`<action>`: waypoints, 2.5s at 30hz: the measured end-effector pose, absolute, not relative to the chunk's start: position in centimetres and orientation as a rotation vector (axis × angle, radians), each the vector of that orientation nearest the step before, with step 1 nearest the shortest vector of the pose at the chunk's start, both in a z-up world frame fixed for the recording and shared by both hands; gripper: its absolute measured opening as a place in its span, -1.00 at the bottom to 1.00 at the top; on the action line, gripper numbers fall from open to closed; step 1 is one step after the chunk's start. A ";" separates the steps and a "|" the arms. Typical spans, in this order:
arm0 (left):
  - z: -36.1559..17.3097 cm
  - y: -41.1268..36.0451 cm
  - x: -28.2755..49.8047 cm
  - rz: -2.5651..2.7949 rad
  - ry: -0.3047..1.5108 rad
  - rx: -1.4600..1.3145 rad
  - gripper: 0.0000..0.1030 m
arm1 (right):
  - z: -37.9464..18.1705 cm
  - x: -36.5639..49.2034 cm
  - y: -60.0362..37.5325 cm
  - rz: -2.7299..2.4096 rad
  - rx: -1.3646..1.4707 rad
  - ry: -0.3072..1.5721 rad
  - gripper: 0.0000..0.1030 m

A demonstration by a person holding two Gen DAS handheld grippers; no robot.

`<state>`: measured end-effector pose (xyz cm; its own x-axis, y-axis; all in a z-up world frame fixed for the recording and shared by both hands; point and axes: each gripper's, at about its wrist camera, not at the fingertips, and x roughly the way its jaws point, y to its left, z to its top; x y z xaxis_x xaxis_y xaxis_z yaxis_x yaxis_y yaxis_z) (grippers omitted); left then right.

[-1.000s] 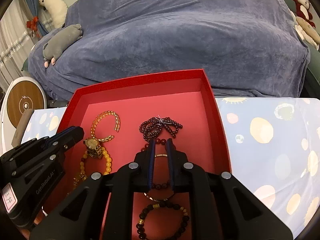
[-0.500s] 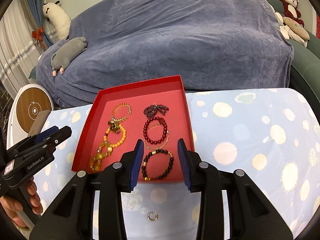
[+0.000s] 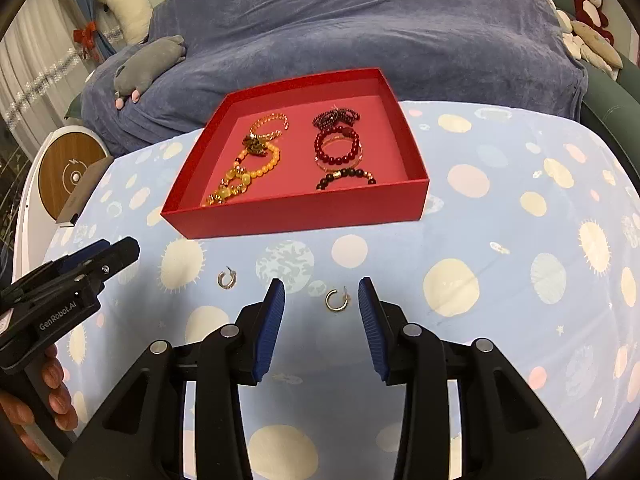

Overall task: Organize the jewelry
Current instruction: 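Move both tools toward the two gold hoop earrings, then grasp a gold hoop earring with left tool while right grasps the other hoop, then carry both gold hoop earrings over the red box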

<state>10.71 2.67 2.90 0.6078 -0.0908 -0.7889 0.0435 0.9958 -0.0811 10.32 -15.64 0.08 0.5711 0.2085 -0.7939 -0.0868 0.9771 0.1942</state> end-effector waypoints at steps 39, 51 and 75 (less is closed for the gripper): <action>-2.5 -1.5 12.2 -0.177 0.992 -0.033 -0.03 | -3.7 11.3 -15.6 0.074 0.074 0.995 -0.67; -4.1 -2.4 12.9 -0.158 0.979 0.030 -0.64 | -3.8 11.0 -16.2 0.083 0.094 1.012 -0.67; -2.3 -2.6 12.1 -0.162 0.976 0.023 -0.71 | -2.6 10.5 -15.2 0.128 0.100 0.983 -0.67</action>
